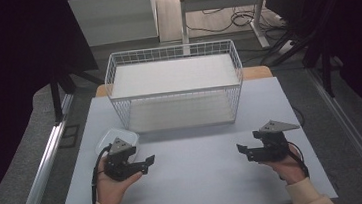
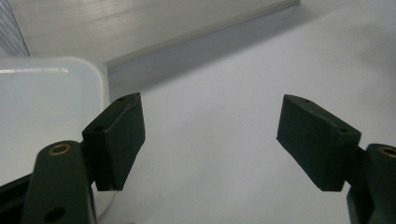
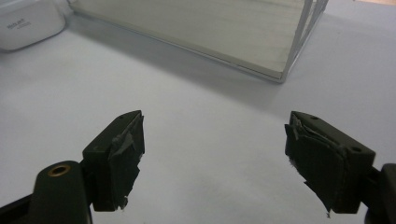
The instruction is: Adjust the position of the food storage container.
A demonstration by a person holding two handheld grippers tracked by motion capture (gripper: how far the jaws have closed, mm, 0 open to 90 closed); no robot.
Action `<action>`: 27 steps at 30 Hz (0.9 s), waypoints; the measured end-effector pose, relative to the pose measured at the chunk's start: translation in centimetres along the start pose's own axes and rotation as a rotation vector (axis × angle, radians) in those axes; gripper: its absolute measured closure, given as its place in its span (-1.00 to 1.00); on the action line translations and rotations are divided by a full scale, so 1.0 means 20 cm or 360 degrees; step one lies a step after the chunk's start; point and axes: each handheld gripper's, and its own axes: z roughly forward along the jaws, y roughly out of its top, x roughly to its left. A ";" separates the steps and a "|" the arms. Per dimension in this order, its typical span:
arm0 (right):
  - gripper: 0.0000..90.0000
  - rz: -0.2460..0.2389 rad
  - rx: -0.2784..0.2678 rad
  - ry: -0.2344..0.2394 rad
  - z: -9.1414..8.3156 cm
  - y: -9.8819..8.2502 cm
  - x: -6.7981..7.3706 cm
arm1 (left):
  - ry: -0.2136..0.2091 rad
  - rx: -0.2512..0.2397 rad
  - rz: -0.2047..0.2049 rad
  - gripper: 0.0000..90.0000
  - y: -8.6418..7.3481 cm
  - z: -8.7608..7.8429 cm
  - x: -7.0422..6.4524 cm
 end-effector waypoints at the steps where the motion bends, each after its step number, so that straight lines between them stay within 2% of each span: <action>1: -0.56 0.0000 0.0004 0.0003 0.00 0.00 0.00 | 0.0003 -0.0004 0.0002 -0.49 0.00 0.00 0.00; 7: -0.56 -0.0002 0.0016 -0.0007 0.00 0.00 -0.01 | 0.0013 0.0004 0.0012 -0.49 -0.02 -0.02 0.00; 11: -0.56 0.0027 0.0025 -0.0001 0.00 -0.01 -0.01 | 0.0019 0.0002 0.0017 -0.49 -0.03 -0.02 0.01; 17: -0.56 0.0051 0.0031 -0.0014 -0.04 -0.03 0.01 | -0.0022 0.0004 0.0025 -0.49 -0.02 -0.02 0.00; 20: -0.55 0.0053 0.0025 -0.0034 -0.05 -0.04 0.00 | -0.0036 0.0000 0.0014 -0.49 -0.01 -0.02 0.01; 24: -0.55 0.0066 0.0036 -0.0034 -0.04 -0.05 -0.02 | -0.0039 0.0012 0.0015 -0.49 -0.02 -0.02 0.01; 27: -0.55 0.0060 0.0048 -0.0020 -0.03 -0.06 -0.02 | -0.0039 0.0000 -0.0011 -0.49 -0.02 -0.03 0.01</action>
